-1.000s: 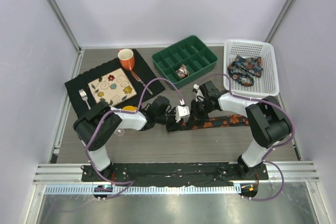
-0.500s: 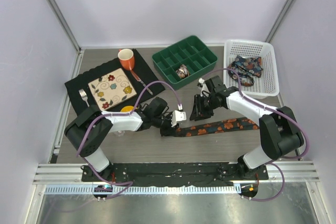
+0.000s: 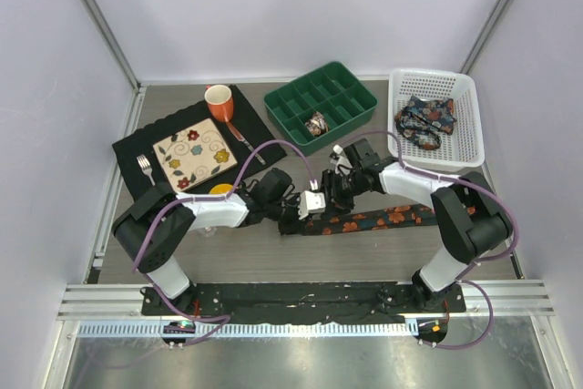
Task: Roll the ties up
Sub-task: Roll the tie at the center of the board.
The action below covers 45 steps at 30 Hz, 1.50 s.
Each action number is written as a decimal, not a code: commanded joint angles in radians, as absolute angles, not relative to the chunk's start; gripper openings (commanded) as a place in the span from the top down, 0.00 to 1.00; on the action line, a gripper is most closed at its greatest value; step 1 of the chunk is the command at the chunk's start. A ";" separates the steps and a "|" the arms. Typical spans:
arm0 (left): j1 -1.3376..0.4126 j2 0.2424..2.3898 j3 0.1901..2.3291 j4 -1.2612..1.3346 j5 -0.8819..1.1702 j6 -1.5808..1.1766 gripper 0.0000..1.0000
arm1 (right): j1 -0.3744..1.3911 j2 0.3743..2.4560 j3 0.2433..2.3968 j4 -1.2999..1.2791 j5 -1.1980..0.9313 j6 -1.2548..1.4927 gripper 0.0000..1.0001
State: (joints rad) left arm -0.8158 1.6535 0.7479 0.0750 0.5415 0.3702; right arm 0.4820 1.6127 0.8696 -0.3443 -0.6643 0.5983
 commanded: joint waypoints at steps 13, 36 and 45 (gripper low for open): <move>-0.818 1.658 0.742 0.011 0.442 0.393 0.91 | 0.565 1.703 0.943 -0.342 -0.647 0.620 0.59; -0.821 1.655 0.735 0.014 0.466 0.376 0.65 | 0.486 1.715 0.821 -0.328 -0.598 0.543 0.99; -0.799 1.635 0.721 0.100 0.537 0.334 0.41 | 0.460 1.709 0.761 -0.345 -0.532 0.489 0.99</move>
State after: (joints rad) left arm -0.8181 1.6501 0.7483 0.0750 0.5091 0.3626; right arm 0.4713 1.7164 0.8093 -0.2783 -0.6830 0.5735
